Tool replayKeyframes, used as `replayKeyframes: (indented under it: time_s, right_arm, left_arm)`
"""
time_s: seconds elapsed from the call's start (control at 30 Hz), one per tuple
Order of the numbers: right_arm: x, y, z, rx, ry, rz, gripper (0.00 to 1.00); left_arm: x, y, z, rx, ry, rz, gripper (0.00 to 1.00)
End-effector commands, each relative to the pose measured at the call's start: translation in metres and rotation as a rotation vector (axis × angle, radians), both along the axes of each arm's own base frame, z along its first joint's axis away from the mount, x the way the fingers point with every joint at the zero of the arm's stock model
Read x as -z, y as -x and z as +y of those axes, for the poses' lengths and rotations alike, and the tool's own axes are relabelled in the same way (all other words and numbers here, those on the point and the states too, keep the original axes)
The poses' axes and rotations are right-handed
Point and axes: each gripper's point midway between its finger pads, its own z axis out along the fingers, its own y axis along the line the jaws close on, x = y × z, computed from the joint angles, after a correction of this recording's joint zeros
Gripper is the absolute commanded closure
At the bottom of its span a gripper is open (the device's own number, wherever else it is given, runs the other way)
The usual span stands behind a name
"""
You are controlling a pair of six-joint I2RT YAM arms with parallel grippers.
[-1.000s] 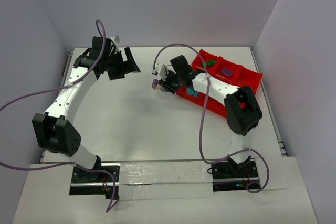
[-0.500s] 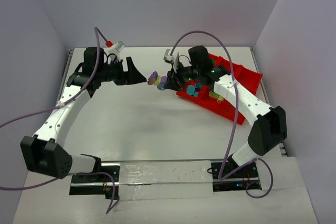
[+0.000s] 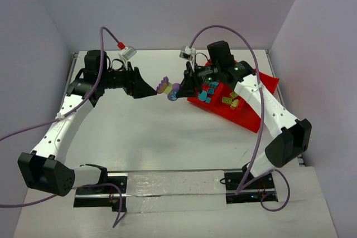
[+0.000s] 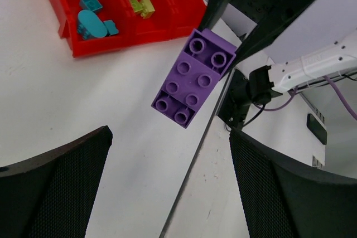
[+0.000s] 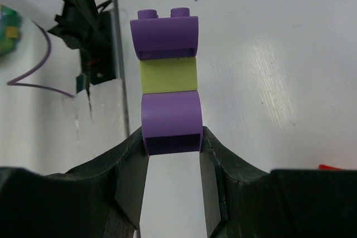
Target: Sort the legos into containers by color
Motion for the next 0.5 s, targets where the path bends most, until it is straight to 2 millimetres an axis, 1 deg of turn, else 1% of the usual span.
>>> replayKeyframes:
  time_s: [0.0, 0.13, 0.3, 0.47]
  right_arm:
    - [-0.004, 0.025, -0.002, -0.142, -0.011, 0.153, 1.0]
    - [-0.001, 0.027, -0.002, -0.176, -0.01, 0.163, 1.0]
    - [-0.002, 0.029, -0.002, -0.192, -0.015, 0.153, 1.0]
    - [-0.006, 0.03, -0.001, -0.205, -0.019, 0.14, 1.0]
  left_arm:
    - [-0.029, 0.011, -0.007, 0.108, 0.081, -0.111, 0.06]
    - [-0.028, 0.016, -0.01, 0.149, 0.102, -0.086, 0.06]
    - [-0.027, 0.021, -0.017, 0.199, 0.119, -0.063, 0.06]
    - [-0.02, 0.02, -0.024, 0.213, 0.099, -0.041, 0.06]
